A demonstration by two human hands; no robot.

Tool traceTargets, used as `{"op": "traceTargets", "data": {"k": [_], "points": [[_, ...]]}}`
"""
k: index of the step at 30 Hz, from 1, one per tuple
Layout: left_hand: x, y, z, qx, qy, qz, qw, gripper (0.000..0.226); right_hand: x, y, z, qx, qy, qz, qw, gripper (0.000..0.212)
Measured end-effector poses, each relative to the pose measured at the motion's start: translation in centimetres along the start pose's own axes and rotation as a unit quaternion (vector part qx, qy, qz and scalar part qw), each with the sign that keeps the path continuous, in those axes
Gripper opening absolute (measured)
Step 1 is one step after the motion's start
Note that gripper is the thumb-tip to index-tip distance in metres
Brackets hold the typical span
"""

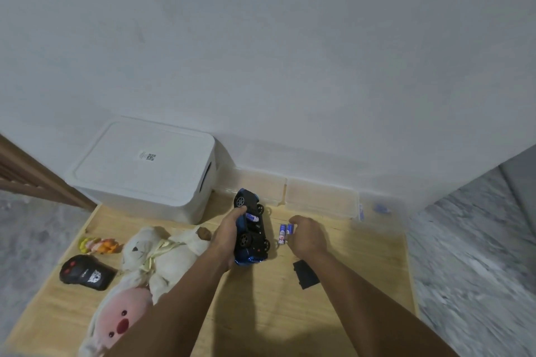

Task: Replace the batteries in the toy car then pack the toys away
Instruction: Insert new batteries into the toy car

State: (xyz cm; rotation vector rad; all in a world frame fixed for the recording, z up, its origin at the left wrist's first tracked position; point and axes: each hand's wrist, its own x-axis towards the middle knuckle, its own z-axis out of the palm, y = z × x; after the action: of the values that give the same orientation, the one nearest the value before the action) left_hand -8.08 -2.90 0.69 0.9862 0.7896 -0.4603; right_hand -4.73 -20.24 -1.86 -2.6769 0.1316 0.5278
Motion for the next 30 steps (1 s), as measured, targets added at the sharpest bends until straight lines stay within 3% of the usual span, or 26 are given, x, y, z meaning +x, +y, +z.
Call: {"op": "traceTargets", "data": {"k": [9, 15, 19, 24, 30], "points": [[-0.2, -0.3, -0.2, -0.001, -0.009, -0.003, 1.0, 0.045, -0.7, 0.2, -0.1, 0.003, 0.045, 0.039, 0.998, 0.022], [-1.0, 0.1, 0.2, -0.008, -0.039, 0.011, 0.999, 0.046, -1.1, -0.8, -1.9, 0.175, 0.087, 0.05, 0.979, 0.022], [-1.6, 0.2, 0.6, 0.006, -0.043, 0.026, 0.999, 0.046, -2.4, -2.6, -2.8, 0.317, 0.056, 0.004, 0.947, 0.017], [-2.5, 0.2, 1.1, 0.024, -0.07, 0.031, 0.997, 0.045, -3.8, -4.2, -3.3, 0.298, 0.063, -0.088, 0.948, 0.006], [-3.3, 0.1, 1.8, 0.023, -0.083, 0.055, 0.995, 0.042, -4.7, -4.8, -3.2, 0.292, 0.044, -0.107, 0.949, 0.012]]}}
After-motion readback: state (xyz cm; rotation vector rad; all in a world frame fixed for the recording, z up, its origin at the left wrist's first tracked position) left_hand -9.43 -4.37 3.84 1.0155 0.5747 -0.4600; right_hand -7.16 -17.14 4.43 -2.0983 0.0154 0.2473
